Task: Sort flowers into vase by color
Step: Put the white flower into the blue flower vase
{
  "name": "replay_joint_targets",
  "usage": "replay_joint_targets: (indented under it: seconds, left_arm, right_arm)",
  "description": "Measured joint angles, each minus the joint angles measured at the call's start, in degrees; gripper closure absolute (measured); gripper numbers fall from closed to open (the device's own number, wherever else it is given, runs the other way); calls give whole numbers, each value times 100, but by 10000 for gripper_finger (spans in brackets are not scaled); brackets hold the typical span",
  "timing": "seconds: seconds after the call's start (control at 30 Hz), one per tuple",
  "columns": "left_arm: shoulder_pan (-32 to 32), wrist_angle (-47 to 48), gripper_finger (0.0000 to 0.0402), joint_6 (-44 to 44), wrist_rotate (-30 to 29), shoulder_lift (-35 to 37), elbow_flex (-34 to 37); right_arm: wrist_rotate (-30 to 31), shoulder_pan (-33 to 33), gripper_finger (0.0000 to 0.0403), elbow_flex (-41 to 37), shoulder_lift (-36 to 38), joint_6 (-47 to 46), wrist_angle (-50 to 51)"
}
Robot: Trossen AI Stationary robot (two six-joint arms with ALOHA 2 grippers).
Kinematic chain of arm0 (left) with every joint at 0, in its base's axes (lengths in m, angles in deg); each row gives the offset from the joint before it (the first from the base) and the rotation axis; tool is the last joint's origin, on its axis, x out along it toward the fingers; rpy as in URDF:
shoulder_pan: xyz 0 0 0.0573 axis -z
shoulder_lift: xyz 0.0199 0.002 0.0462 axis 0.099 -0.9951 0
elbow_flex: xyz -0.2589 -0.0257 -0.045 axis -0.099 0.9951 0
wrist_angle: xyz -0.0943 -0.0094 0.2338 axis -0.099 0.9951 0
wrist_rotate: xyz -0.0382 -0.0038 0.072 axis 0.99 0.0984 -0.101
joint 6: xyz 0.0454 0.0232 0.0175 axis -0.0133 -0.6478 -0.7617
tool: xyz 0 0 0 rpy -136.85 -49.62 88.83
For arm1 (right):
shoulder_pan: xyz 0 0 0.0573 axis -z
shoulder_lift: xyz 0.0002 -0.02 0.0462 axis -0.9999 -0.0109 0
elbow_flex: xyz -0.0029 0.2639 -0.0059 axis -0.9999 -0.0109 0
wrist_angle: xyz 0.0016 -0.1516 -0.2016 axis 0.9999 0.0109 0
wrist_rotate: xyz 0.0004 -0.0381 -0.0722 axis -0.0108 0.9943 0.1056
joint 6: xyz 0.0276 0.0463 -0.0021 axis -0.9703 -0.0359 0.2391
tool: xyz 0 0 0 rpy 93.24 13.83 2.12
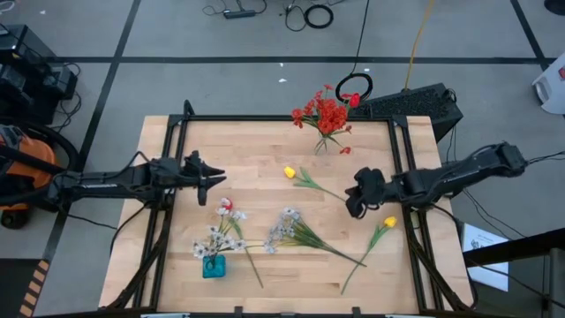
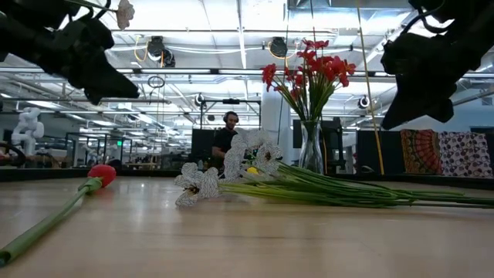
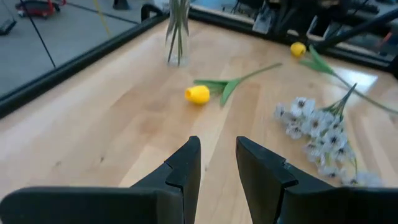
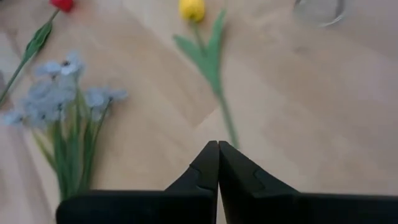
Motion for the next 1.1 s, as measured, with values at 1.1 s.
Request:
replay_joint_targets:
  seconds: [1.1]
  left_arm:
    - [11,-24,293,-203,554,-74,0]
  right_arm:
    - [-772,-635,351,3670,-3633,1218,568]
